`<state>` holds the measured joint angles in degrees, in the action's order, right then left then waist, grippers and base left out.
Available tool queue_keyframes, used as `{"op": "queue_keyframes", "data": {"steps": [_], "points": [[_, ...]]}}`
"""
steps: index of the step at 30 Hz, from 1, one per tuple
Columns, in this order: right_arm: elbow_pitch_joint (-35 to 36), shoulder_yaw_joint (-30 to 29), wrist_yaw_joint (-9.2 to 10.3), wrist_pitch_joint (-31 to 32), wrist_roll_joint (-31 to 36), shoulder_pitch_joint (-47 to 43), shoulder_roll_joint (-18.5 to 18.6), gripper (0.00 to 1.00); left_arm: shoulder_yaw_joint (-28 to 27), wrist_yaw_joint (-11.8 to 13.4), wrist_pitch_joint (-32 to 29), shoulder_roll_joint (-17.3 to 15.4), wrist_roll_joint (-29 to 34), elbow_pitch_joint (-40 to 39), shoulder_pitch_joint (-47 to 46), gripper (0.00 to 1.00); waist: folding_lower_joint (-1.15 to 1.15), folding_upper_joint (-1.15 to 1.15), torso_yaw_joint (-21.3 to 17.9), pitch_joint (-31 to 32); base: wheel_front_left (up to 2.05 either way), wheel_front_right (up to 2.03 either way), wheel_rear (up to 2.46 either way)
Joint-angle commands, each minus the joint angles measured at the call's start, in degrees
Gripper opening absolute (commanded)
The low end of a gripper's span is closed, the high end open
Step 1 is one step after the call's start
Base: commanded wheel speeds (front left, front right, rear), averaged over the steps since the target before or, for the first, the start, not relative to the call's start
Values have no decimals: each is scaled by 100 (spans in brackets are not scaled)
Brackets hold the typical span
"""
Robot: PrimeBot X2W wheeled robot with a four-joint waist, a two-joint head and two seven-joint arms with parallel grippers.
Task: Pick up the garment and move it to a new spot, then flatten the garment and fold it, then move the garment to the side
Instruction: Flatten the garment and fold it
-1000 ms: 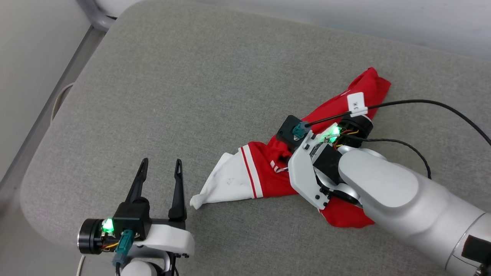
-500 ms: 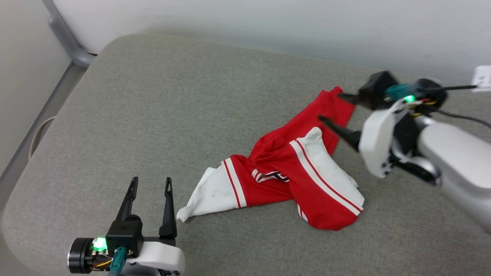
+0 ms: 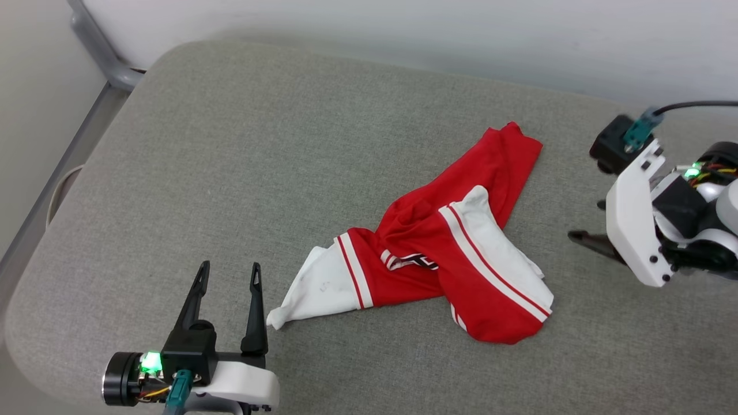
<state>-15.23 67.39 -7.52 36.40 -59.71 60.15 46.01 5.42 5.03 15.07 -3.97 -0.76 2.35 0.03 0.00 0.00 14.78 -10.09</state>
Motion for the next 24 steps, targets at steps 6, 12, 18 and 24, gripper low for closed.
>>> {"op": "queue_keyframes", "data": {"steps": [6,12,18,24], "points": [[-56,288,6,769,74,-37,-156,100,97,-1,14,31,-54,-21,-198,100,0,0,179,-326,0,0,0],[-287,406,6,936,198,-156,-462,100,179,31,14,63,-99,-25,-348,100,0,0,296,-650,0,0,0],[-536,578,4,1090,410,-424,-729,100,238,52,14,85,-140,-24,-513,100,0,0,341,-890,0,0,0],[-562,746,-6,1384,669,-907,-881,100,259,76,14,97,-163,23,-635,100,0,0,326,-983,0,0,0]]}}
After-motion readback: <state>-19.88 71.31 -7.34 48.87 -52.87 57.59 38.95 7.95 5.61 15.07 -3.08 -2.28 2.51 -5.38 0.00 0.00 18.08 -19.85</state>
